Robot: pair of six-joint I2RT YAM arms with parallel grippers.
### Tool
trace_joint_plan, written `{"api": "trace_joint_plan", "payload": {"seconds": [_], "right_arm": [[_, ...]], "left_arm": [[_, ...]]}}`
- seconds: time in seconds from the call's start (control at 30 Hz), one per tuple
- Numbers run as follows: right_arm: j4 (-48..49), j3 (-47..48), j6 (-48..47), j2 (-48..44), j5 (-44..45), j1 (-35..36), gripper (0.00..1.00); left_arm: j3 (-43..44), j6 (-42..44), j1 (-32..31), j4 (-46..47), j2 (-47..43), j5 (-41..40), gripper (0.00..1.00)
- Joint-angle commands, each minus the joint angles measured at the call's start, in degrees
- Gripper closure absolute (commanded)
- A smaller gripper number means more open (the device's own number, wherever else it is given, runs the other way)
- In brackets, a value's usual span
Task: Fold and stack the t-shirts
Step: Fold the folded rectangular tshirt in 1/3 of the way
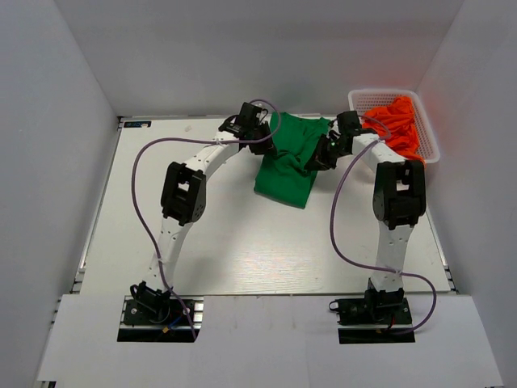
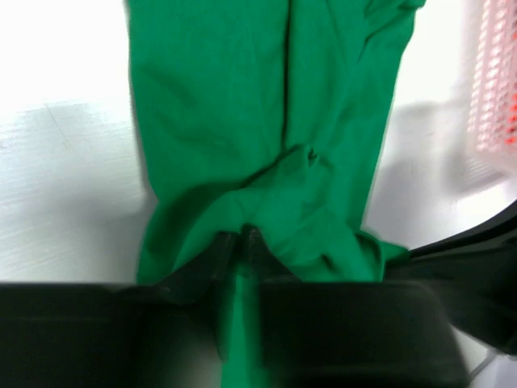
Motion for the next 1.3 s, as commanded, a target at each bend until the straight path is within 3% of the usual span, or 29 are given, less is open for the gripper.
{"api": "trace_joint_plan", "payload": {"seconds": [0.0,0.03,0.07,0.17,0.23,0.3,0.53,0.6,0.73,0.83,1.03,1.27], "right_arm": [[2.97,4.12,-0.57,0.58,0.03,-0.71,0.75],[2.36,5.00,-0.65,0.50,0.74,-0.97,0.67],[2.01,5.36,-0.57,0.49,2.05,-0.97,0.63],[1.39,5.45,-1.18,-2.13,6.27,-0.89,0.42],[1.30,4.05,-2.67,-5.11,8.73,-0.45,0.29],[2.26,0.82,-3.64,-7.92,8.74,-0.27,0.10],[10.78,-8.69,-2.25,-14.01,2.95,1.66,0.10],[13.59,-8.87,-1.02,-12.95,0.40,1.75,0.10],[19.40,-9.49,1.54,-10.33,-2.24,1.49,0.10],[23.79,-9.40,3.21,-7.25,-5.13,1.23,0.10],[32.04,-8.87,7.69,1.63,-6.29,0.87,0.10],[31.10,-10.99,7.96,4.28,-1.81,0.08,0.10]], "left_arm": [[2.50,-0.61,0.59,2.75,-0.70,-1.74,0.59],[3.98,-0.61,0.59,3.28,-0.70,-1.75,0.16],[5.04,0.61,1.20,3.29,-0.70,-1.75,0.01],[7.60,1.93,1.73,2.58,-1.92,-2.45,0.00],[5.15,2.56,1.73,2.58,-5.59,-3.24,0.00],[1.04,2.56,1.73,2.58,-8.33,-2.46,0.00],[-6.72,3.08,-0.11,3.90,-12.30,9.57,0.00],[-10.40,2.39,-0.11,5.48,-12.30,15.11,0.00],[-14.63,1.68,-0.11,4.69,-11.25,18.53,0.00],[-22.26,0.55,1.64,10.30,-11.25,27.04,0.00],[-27.12,1.33,2.17,10.76,-10.10,25.23,0.00],[-26.59,3.87,2.70,8.82,-8.34,25.85,0.00]]}}
